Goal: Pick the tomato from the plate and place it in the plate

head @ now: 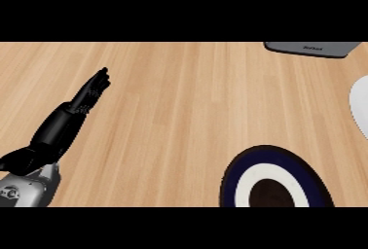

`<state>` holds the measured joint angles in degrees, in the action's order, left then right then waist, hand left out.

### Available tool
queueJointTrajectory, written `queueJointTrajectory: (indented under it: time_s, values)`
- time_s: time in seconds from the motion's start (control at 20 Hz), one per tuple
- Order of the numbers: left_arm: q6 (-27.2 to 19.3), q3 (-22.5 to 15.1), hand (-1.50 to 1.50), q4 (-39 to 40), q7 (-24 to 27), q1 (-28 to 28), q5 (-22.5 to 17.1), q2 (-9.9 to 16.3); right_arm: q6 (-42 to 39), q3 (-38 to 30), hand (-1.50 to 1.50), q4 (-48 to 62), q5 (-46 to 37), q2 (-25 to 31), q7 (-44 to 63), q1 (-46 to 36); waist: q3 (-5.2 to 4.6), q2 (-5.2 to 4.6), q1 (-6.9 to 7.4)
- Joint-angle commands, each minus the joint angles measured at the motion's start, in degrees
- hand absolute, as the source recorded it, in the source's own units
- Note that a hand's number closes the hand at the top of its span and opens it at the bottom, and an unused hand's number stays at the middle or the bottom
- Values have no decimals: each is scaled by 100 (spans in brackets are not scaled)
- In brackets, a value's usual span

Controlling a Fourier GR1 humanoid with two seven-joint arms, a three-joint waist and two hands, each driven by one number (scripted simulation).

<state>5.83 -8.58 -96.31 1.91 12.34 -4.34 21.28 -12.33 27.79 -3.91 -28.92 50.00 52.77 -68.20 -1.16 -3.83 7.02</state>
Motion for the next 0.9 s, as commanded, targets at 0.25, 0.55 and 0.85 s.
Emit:
queueJointTrajectory:
  time_s: [0.25,0.55,0.85]
  values:
    - [224,-347,0,-76,37,320,2,-143,1498,422,150,386,-494,69,3033,-734,47,-212,526]
    - [179,-374,0,-27,-35,386,18,-211,1787,644,150,391,-715,314,3238,-752,76,-174,453]
    - [186,-297,0,-43,-63,434,12,-155,2189,753,150,391,-830,461,3243,-600,101,-89,393]
